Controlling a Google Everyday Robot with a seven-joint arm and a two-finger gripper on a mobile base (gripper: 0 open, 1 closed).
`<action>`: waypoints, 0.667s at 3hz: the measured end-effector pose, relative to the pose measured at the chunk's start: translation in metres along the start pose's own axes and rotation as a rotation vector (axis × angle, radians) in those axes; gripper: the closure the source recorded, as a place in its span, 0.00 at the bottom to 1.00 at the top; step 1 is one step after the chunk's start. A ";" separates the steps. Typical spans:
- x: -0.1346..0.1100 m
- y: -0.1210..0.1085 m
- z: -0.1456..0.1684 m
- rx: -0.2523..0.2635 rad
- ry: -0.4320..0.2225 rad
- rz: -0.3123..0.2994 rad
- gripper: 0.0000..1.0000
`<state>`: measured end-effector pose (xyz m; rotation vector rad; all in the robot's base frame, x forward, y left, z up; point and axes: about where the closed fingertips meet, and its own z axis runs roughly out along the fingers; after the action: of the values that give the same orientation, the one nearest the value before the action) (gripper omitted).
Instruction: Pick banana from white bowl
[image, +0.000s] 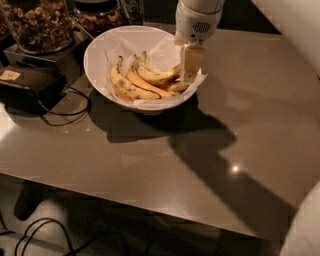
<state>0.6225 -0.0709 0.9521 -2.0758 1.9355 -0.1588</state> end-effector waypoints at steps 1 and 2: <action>0.003 0.008 -0.005 0.025 0.003 -0.067 0.28; 0.002 0.010 -0.011 0.043 0.013 -0.111 0.26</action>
Offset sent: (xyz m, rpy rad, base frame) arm -0.0185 -0.0057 0.0124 -0.0671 -0.0772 0.1389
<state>0.6105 -0.0744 0.9591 -2.1593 1.8080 -0.2363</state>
